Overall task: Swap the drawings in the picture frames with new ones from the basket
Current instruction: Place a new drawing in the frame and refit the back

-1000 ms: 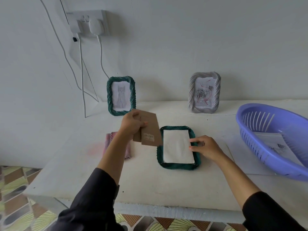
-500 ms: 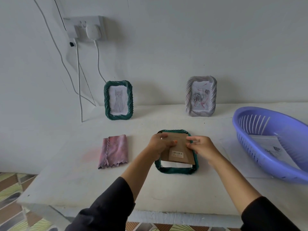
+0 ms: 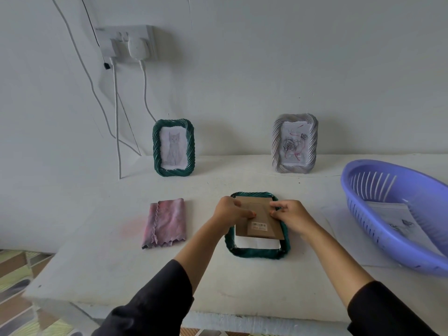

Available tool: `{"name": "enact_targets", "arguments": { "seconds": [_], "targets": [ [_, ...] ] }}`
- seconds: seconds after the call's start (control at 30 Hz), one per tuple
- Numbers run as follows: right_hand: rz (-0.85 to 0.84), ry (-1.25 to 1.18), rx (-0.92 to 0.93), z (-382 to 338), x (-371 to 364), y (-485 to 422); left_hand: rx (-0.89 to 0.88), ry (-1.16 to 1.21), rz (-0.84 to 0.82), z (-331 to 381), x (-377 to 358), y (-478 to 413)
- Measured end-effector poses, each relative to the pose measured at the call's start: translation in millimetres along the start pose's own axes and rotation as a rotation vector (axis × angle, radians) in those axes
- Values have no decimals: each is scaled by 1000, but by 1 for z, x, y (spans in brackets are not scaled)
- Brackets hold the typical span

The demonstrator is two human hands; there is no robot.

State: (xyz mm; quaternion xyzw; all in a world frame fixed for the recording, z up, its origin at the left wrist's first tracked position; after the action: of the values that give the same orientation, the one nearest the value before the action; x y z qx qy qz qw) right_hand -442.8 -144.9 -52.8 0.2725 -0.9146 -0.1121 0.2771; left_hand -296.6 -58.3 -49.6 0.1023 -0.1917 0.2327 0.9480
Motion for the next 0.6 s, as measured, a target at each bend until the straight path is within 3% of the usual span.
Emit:
{"name": "enact_targets", "arguments": {
  "seconds": [0.6],
  "targets": [
    [28, 75, -40, -1, -2, -7, -35, -109, -42, -10, 0, -7]
  ]
}}
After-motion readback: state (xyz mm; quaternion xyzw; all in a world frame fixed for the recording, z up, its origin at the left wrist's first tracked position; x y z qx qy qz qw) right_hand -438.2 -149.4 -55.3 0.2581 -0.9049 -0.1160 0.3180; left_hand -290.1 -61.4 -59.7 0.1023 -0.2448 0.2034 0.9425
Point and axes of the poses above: each hand's wrist, its own y-axis away from the middle knuckle, its own x-axis out of the back of the hand, z = x × y, the point moved 6 cm from there along -y, towards the middle knuckle, and after that the axes turned 11 degrees about -x, right-handed, at the moved point
